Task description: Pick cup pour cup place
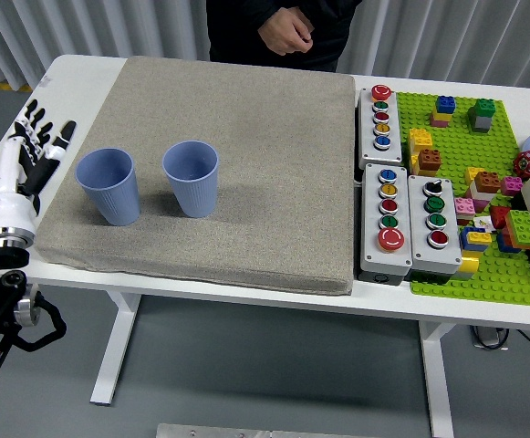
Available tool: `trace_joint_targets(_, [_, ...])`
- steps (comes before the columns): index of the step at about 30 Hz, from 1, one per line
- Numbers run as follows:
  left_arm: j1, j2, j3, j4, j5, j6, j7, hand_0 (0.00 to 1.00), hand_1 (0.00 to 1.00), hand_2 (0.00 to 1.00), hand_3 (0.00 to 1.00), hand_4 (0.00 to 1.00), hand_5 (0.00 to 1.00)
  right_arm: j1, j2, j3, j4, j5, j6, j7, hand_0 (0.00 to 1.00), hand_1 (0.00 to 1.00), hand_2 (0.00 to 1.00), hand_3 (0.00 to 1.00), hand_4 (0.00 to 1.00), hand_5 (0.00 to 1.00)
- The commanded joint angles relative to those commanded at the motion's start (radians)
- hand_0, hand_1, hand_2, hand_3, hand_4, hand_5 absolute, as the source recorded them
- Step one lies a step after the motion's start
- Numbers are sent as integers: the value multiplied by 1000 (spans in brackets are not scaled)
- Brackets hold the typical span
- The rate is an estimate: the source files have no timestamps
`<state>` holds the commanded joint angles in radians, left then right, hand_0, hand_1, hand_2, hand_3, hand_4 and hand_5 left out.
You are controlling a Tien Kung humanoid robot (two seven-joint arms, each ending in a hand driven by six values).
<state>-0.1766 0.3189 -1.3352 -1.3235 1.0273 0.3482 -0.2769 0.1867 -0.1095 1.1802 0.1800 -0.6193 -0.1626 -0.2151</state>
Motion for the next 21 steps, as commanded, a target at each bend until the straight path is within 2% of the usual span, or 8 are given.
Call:
trace_joint_targets(1, [-5,4,-7,-4,-15,-3,2,924,928,998,998,998,998,0,0,0,0,0,0,0,719,682,717,682,307,281])
trace_joint_targets(3, [-38,32,-31,-9,-76,-20,10,924,928,998,998,998,998,2,-2,-2,0,2,-1,1,719,682,717,682,307,281])
trace_joint_targets(4, [-63,53,-40,-4,-120,-46,17,900,893,997,998,847,998,4,-3,-3,0,4,-1,1,719,682,717,682,307,282])
trace_joint_targets(8, [-124,95,-41,38,-285,-116,29,900,893,997,998,847,998,8,-5,-8,0,7,-3,2,719,682,717,682,307,282])
trace_joint_targets(15, [-224,134,-43,204,-563,-279,34,909,900,998,998,842,998,10,-6,-16,0,14,-5,3,719,682,717,682,306,281])
trace_joint_targets(16, [-230,136,-41,227,-608,-302,33,926,923,998,998,834,966,11,-6,-17,0,15,-6,3,720,682,717,682,306,279])
trace_joint_targets(19, [-239,146,-39,271,-723,-349,24,926,923,998,998,834,966,10,-6,-21,0,20,-6,4,720,682,717,682,306,279])
trace_joint_targets(21, [-239,148,-38,281,-807,-357,22,926,923,998,998,834,966,10,-6,-21,0,21,-6,5,720,682,717,682,306,279])
